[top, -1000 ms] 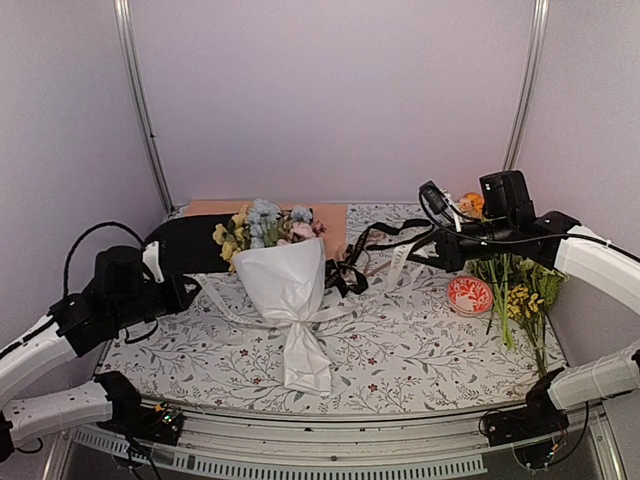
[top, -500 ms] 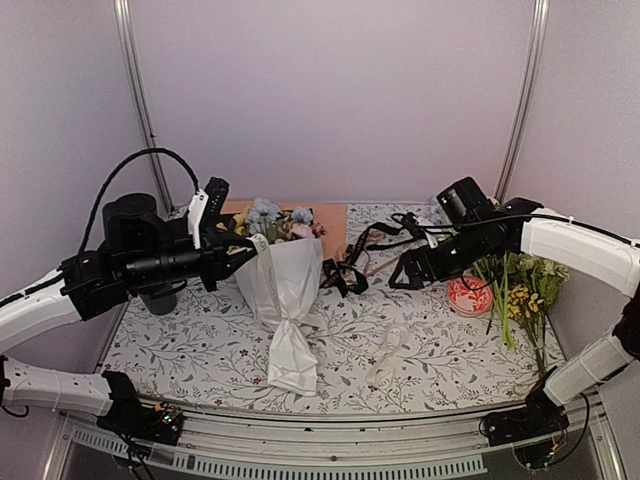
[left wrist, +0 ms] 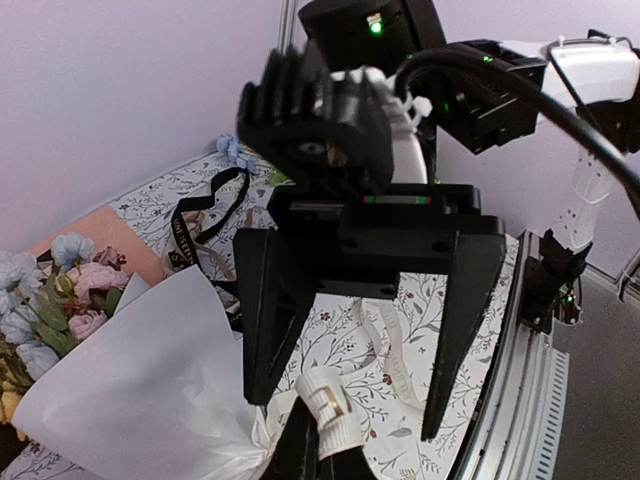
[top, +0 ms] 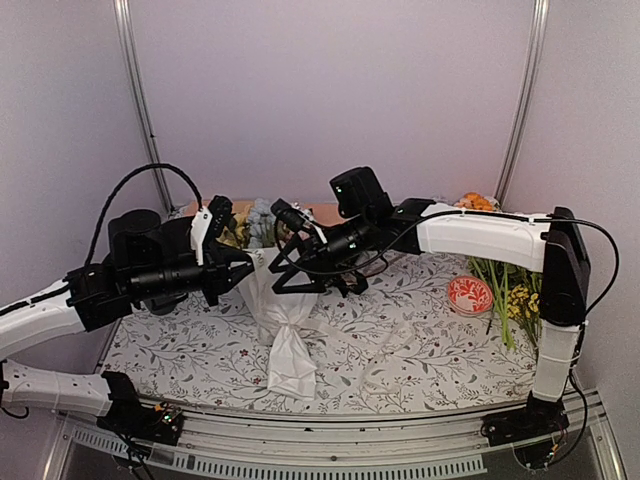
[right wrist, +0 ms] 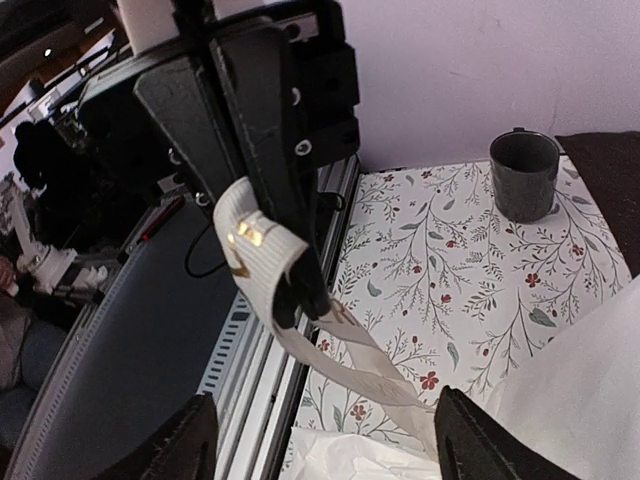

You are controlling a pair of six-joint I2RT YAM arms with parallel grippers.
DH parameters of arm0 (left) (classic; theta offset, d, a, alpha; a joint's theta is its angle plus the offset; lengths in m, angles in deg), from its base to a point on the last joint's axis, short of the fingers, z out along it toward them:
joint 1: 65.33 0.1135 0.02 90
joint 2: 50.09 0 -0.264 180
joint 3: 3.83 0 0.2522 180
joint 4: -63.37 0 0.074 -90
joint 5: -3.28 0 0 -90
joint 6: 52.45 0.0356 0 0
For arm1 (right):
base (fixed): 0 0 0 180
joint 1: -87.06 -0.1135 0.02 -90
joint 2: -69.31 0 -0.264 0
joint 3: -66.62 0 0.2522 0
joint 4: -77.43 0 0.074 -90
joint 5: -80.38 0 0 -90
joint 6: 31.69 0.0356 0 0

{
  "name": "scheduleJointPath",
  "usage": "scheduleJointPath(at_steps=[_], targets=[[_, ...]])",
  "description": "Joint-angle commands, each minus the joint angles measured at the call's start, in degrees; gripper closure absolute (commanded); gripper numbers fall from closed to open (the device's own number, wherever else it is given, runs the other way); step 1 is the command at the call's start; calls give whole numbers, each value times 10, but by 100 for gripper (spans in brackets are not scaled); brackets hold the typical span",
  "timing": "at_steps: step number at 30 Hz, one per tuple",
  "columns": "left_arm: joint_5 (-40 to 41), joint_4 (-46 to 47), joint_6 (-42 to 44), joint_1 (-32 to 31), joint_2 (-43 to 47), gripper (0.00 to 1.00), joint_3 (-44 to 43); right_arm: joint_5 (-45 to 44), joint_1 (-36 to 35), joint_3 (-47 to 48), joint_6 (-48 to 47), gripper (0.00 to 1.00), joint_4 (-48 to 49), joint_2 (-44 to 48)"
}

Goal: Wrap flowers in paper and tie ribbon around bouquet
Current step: Pass from the left arm to the right

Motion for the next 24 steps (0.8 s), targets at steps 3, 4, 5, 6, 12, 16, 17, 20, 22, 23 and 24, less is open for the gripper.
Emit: scheduleJointPath(at_steps=[3, 4, 5, 6, 12, 16, 17, 20, 22, 23, 24], targets=[[11, 34, 7, -5, -1, 100, 13, 116, -8, 41, -7, 40, 38, -40], [10, 34, 6, -5, -2, 100, 15, 122, -11, 34, 2, 40, 50, -39], [10, 35, 5, -4, -3, 100, 16, 117, -14, 28, 12, 40, 61, -39], [8, 37, 4, -4, -5, 100, 16, 111, -19, 24, 18, 42, 70, -41], [6, 45, -1, 5, -17, 100, 16, 91, -27, 21, 74, 88, 118, -55], [20, 40, -14, 14, -23, 100, 17, 74, -27, 20, 93, 100, 113, -50], [30, 34, -17, 19, -23, 100, 18, 76, -27, 16, 89, 100, 110, -46], [64, 28, -28, 31, -19, 94, 49, 84, -26, 8, 88, 100, 101, -32], [61, 48, -32, 30, -26, 64, 92, 86, -26, 3, 88, 100, 98, -20], [43, 58, -36, 28, -31, 58, 110, 85, -26, -1, 90, 100, 98, -14], [27, 74, -41, 22, -32, 53, 129, 84, -26, -6, 90, 100, 99, -6]])
